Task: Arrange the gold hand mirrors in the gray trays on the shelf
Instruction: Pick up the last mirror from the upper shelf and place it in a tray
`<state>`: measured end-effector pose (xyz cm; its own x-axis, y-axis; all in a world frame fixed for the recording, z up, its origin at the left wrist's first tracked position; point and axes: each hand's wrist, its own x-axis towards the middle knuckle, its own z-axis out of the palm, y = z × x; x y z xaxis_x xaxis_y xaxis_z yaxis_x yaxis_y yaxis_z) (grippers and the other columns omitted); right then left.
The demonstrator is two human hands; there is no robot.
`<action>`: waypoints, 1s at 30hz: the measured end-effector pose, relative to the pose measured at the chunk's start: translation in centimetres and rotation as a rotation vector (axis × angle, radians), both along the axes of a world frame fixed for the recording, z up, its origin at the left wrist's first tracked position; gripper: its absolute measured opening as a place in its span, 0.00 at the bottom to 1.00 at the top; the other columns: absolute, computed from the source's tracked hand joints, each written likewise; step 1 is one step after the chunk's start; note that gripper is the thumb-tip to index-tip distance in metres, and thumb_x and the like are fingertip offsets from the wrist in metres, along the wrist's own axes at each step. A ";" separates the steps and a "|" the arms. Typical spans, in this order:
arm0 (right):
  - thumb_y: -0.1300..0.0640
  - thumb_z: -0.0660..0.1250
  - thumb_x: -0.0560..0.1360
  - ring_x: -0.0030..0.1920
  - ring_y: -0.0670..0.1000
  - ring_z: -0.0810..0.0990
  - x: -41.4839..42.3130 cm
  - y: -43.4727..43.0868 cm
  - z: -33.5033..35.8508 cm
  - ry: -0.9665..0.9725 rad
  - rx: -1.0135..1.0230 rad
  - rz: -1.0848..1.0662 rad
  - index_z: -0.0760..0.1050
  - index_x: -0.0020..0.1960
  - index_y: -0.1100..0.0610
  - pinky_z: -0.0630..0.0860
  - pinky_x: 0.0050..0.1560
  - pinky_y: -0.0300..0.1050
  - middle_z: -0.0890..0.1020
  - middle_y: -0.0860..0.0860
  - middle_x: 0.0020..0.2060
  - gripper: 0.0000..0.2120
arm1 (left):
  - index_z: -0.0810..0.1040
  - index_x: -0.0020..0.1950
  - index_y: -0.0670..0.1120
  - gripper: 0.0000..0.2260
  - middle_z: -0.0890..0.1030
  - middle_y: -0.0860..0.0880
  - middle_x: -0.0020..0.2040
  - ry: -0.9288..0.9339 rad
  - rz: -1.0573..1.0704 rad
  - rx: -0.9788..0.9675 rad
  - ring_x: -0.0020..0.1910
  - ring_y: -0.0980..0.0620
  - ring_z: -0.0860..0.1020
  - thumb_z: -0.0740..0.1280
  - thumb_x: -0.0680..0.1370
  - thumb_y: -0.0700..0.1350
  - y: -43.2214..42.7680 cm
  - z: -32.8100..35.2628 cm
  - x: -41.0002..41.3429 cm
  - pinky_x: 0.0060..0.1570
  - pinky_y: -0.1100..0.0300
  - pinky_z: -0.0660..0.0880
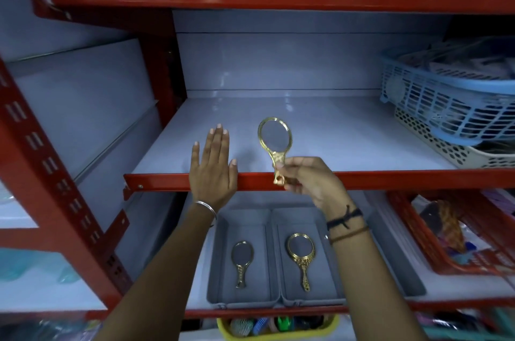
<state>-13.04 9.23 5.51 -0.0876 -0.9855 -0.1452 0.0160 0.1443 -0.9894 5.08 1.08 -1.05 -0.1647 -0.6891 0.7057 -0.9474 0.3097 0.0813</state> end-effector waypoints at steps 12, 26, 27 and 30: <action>0.59 0.73 0.70 0.31 0.43 0.74 -0.3 3.1 -14.0 0.220 0.406 0.356 0.79 0.37 0.54 0.69 0.28 0.30 0.79 0.45 0.26 0.05 | 0.60 0.75 0.41 0.27 0.65 0.43 0.75 -0.025 0.003 -0.083 0.75 0.47 0.62 0.54 0.76 0.47 -0.7 -0.6 0.1 0.74 0.54 0.44; 0.66 0.72 0.69 0.38 0.53 0.81 8.0 -3.2 -28.2 0.285 0.591 0.024 0.72 0.27 0.55 0.83 0.49 0.51 0.79 0.53 0.31 0.16 | 0.59 0.74 0.41 0.27 0.67 0.43 0.74 -0.016 0.021 -0.219 0.74 0.49 0.59 0.53 0.76 0.48 -2.3 -1.8 0.2 0.74 0.55 0.45; 0.64 0.72 0.69 0.43 0.55 0.83 8.2 -3.4 -28.7 0.321 0.584 0.017 0.72 0.27 0.54 0.81 0.53 0.55 0.80 0.55 0.34 0.15 | 0.59 0.74 0.41 0.27 0.67 0.43 0.74 -0.017 0.018 -0.220 0.74 0.49 0.59 0.53 0.76 0.48 -2.3 -1.8 0.2 0.74 0.55 0.45; 0.63 0.74 0.67 0.51 0.58 0.84 8.4 -4.0 -30.7 0.323 0.591 -0.022 0.79 0.33 0.56 0.81 0.55 0.56 0.84 0.57 0.42 0.07 | 0.58 0.74 0.41 0.26 0.67 0.43 0.74 -0.020 0.011 -0.224 0.74 0.49 0.59 0.52 0.76 0.48 -2.4 -1.9 0.2 0.74 0.55 0.46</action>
